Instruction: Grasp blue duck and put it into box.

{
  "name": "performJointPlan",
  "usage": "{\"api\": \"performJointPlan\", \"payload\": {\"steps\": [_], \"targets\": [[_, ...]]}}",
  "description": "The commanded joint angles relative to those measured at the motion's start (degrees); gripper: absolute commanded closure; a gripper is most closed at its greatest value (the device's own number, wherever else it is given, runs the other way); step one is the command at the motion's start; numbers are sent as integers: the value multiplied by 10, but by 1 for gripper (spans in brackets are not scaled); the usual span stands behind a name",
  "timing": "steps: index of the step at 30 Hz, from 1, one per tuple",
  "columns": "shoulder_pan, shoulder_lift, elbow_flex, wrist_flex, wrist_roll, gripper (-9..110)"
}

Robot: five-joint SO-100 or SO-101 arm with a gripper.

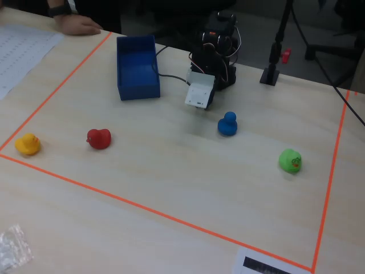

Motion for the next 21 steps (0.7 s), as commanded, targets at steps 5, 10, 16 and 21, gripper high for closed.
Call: {"api": "performJointPlan", "payload": {"steps": [5,10,16,21], "targets": [[4,1,4,13,0,94],[4,1,4,13,0,94],[4,1,4,13,0,101],[-5,-68,-76,-8,20,101]]}}
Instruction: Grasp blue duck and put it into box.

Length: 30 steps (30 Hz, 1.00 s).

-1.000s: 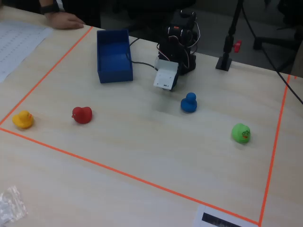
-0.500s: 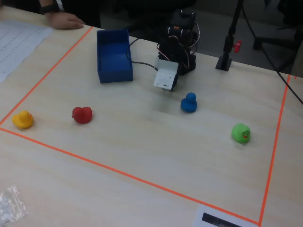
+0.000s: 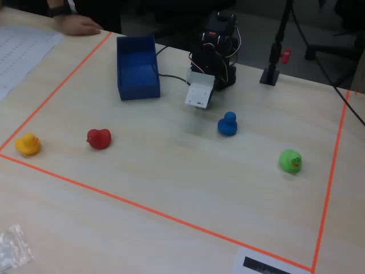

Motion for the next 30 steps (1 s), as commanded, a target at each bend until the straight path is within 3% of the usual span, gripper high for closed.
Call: {"api": "performJointPlan", "payload": {"steps": [1,5,10,11,13,19,24,30], "targets": [[-18,-116,-127,-10,40,101],[-81,-311,-358,22,103,100],[-93,-480,-522,50,71,85],[-93,-501,-540,62,48,77],[-100,-530,-551,73,3,70],[-140,-577,-566,102,-60,69],[-185,-628,-585,76,-20,66],[-207,-702,-595,-48,26,64]]}}
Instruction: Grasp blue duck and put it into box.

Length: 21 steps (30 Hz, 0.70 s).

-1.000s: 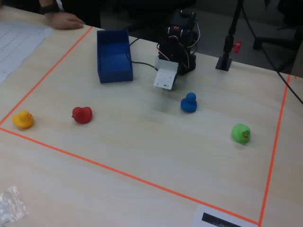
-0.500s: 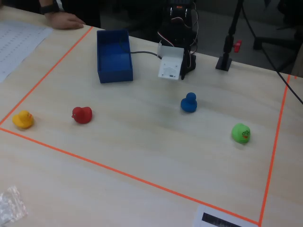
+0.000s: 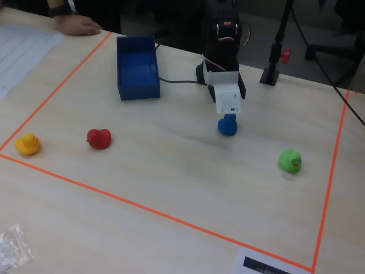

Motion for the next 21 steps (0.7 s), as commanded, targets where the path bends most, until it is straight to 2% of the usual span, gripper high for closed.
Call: {"api": "performJointPlan", "payload": {"steps": [1,6,16,21], "targets": [[-4,-29,-15,-96,15,64],[6,-66,11,-159,19,64],[-15,-65,76,-185,84,65],[-21,-72,112,-235,105,65]]}}
